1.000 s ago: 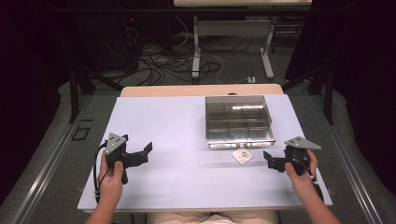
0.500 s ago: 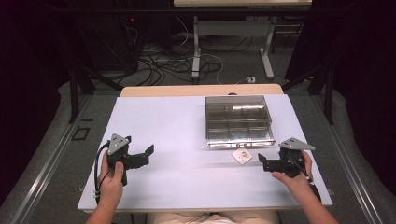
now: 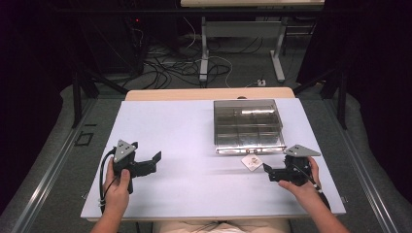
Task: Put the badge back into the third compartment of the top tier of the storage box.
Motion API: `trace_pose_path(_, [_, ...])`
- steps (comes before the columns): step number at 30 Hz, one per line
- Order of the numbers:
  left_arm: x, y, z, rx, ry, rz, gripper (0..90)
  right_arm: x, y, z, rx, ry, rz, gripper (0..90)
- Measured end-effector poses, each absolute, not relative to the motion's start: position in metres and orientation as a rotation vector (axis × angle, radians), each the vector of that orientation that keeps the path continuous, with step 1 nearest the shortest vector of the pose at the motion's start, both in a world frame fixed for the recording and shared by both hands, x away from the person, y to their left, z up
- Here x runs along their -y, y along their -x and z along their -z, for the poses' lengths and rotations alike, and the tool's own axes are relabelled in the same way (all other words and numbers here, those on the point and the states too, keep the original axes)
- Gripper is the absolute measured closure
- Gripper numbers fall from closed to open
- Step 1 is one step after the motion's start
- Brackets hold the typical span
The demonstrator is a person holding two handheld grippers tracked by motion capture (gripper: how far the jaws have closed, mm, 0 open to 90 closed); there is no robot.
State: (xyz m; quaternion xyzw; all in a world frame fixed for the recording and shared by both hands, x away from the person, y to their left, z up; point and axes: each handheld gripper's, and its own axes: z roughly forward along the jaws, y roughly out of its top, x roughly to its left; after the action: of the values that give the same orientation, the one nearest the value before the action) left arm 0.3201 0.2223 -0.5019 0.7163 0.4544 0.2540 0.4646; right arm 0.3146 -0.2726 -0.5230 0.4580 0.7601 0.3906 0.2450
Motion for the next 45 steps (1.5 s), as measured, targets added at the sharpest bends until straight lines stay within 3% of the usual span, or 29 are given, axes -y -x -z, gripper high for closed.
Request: trace_pose_path(45, [-0.222, -0.321, 0.505, -1.116, -1.765, -0.592, 7.1, 0.224, -0.33, 0.548, -2.256, -1.162, -1.014, 14.4])
